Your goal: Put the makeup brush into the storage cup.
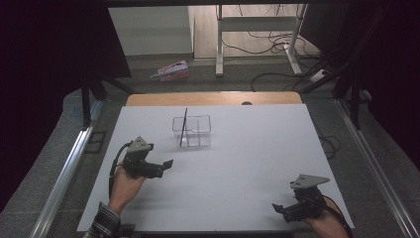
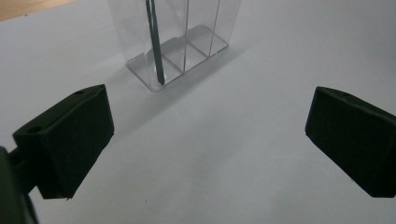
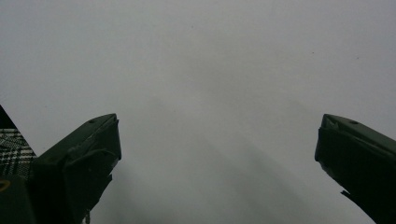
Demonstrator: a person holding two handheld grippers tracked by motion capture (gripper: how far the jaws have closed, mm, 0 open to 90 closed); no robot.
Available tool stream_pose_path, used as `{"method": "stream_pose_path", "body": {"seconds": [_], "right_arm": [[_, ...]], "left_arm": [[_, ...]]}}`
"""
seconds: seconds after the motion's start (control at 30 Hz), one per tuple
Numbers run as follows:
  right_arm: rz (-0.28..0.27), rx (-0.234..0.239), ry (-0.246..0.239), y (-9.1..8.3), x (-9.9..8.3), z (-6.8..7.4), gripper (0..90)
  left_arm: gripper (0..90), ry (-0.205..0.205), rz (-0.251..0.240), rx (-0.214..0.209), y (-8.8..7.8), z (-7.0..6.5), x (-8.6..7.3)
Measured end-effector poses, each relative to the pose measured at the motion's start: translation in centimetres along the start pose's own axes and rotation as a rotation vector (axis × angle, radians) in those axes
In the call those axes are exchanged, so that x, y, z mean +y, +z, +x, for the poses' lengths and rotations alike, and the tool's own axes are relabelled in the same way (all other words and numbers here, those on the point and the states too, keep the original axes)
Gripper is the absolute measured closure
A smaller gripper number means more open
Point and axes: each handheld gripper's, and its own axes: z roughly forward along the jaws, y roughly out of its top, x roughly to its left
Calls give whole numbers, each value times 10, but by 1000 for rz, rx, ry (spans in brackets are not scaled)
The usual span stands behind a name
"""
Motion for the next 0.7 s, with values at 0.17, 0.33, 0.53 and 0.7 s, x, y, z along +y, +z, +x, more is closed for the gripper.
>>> {"method": "stream_pose_path", "body": {"seconds": [0.17, 0.33, 0.53, 0.7], "right_arm": [[1, -4, -2, 0, 0, -1, 3], [1, -4, -2, 0, 0, -1, 3], [1, -7, -7, 1, 0, 0, 3], [4, -6, -9, 1, 0, 0, 3]], "left_arm": [[17, -14, 13, -4, -5, 0, -6], [17, -17, 17, -3, -10, -4, -11], [14, -22, 15, 14, -15, -6, -15], [14, -35, 15, 20, -19, -7, -17]]}}
